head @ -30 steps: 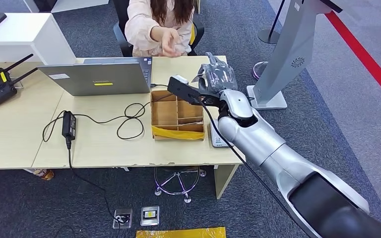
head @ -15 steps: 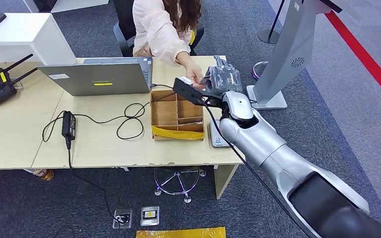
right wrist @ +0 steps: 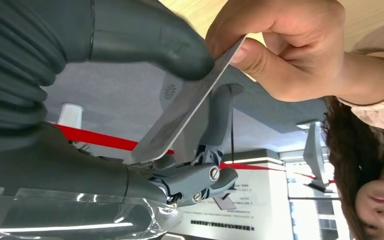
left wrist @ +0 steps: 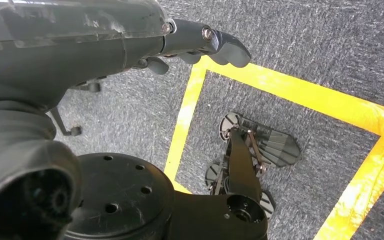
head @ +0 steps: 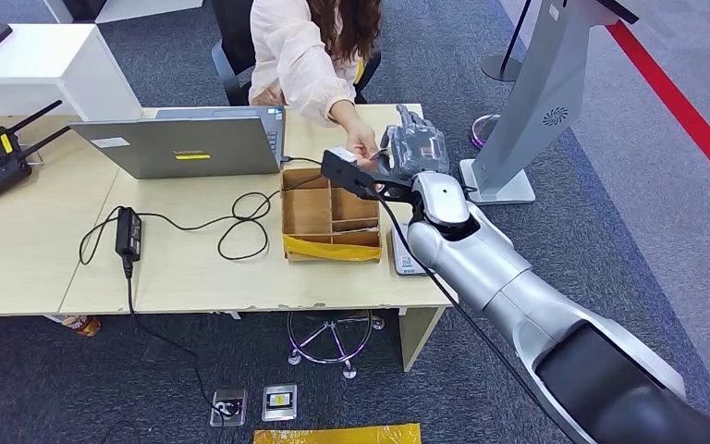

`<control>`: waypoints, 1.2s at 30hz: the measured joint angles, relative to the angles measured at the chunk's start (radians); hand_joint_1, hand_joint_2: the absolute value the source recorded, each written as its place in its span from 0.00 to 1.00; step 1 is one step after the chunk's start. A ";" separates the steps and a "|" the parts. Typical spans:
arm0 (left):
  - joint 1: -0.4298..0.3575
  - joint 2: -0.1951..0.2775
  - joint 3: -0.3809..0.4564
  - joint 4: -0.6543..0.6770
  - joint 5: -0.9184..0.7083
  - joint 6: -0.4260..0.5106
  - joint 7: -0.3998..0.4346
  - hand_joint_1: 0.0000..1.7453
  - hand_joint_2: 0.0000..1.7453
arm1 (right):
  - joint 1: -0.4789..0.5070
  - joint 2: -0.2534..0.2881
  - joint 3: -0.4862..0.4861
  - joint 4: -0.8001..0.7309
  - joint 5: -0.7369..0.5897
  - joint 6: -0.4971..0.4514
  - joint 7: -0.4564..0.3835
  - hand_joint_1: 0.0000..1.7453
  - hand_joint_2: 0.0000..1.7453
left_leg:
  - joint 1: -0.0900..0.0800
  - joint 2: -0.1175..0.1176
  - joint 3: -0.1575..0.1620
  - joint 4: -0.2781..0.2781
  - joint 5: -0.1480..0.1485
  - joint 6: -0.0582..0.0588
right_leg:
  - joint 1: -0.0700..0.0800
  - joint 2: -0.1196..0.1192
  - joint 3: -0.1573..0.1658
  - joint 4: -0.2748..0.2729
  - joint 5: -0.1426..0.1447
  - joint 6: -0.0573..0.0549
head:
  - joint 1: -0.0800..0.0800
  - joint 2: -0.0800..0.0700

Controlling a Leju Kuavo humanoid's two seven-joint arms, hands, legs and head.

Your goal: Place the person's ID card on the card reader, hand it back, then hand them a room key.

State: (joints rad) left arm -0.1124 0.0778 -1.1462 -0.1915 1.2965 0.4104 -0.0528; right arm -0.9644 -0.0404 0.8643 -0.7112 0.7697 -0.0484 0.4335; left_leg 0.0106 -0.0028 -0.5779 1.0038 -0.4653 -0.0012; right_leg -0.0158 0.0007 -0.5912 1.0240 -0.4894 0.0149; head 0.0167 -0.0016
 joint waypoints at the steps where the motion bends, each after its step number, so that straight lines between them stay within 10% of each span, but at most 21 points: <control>1: 0.000 0.000 0.000 0.000 0.000 0.001 0.001 0.00 0.00 | 0.000 0.000 -0.001 0.000 -0.002 -0.003 -0.011 0.00 0.00 | 0.000 0.000 0.000 0.000 0.000 0.000 | 0.000 0.000 0.000 0.000 0.000 0.000 | 0.000 0.000; 26: 0.001 0.000 0.011 0.002 0.013 0.008 0.013 0.00 0.00 | 0.056 0.004 -0.034 -0.070 0.032 -0.076 -0.057 0.00 0.00 | 0.000 0.000 0.001 0.000 0.000 0.000 | 0.000 0.001 0.000 0.000 0.000 0.000 | 0.000 0.000; 36: 0.008 -0.002 0.018 0.002 0.019 0.003 0.012 0.00 0.00 | 0.251 -0.133 -0.103 -0.381 0.082 -0.032 0.054 0.00 0.00 | 0.000 0.000 0.001 0.000 -0.001 0.000 | 0.000 0.000 0.000 -0.002 0.000 0.000 | 0.000 0.000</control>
State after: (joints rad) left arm -0.1041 0.0763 -1.1286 -0.1896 1.3155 0.4138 -0.0403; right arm -0.7137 -0.1738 0.7611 -1.0922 0.8516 -0.0803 0.4878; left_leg 0.0106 -0.0023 -0.5767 1.0040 -0.4662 -0.0013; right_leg -0.0158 0.0010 -0.5910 1.0222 -0.4894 0.0150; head 0.0166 -0.0015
